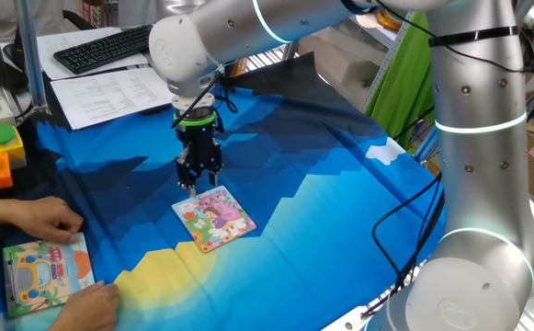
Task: Assemble one piece of a puzzle
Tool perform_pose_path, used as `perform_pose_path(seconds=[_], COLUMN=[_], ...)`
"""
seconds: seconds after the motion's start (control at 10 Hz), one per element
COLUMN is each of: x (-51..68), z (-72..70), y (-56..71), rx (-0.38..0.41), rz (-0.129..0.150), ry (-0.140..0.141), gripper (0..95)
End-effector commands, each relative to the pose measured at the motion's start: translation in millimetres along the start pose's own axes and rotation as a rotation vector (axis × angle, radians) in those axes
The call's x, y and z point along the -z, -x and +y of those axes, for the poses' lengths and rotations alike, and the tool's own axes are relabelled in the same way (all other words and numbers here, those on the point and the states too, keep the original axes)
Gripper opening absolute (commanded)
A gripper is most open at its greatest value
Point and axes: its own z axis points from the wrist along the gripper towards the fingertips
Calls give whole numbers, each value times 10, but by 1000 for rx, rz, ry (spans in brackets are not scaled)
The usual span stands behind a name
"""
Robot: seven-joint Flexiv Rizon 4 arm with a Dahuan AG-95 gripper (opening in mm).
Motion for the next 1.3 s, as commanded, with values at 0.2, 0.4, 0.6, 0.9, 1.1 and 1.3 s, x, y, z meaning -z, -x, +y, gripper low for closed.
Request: perform_pose_path(seconds=[0.2,0.4,0.6,0.9,1.1,1.3], x=[-5,-5,-5,-5,-5,-5], z=[-4,-4,-4,-4,-4,-4], y=[-7,-7,-7,-7,-7,-7], rx=[6,-6,13,14,15,14], rz=[-4,-2,4,-8,-2,-2], ry=[0,-15,-27,-29,-23,-26], gripper=[570,570,570,570,570,570])
